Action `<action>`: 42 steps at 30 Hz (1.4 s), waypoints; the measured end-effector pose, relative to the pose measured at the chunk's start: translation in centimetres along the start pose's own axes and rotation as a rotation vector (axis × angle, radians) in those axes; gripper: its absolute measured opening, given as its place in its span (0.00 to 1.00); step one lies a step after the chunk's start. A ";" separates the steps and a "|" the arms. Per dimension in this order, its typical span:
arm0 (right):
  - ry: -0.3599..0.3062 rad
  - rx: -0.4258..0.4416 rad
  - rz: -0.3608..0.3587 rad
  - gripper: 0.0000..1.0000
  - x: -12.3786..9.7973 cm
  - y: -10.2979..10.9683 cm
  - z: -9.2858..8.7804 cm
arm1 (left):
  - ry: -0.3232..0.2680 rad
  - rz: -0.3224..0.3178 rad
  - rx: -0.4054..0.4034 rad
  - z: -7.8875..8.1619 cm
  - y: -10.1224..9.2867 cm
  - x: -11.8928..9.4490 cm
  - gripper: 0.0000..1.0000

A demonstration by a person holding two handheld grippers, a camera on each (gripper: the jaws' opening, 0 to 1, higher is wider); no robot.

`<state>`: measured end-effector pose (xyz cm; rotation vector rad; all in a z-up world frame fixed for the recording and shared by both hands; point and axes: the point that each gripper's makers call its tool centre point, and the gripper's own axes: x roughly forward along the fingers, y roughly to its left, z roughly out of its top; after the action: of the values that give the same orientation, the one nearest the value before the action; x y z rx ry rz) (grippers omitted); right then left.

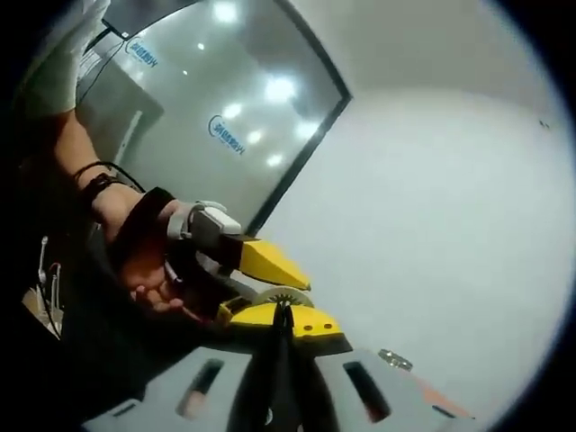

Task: Assemble the cup parts correctly, then place the assembled cup into the box.

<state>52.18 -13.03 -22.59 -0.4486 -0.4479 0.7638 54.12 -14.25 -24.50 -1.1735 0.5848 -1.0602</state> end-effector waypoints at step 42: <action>0.422 0.090 0.329 0.01 -1.6 -10.0 -2.2 | 0.060 0.211 0.969 0.2 2.8 -4.5 0.87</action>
<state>57.86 -21.07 -19.31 -0.5909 0.0578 0.9731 53.37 -10.04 -27.69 -0.2257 0.1701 -1.0064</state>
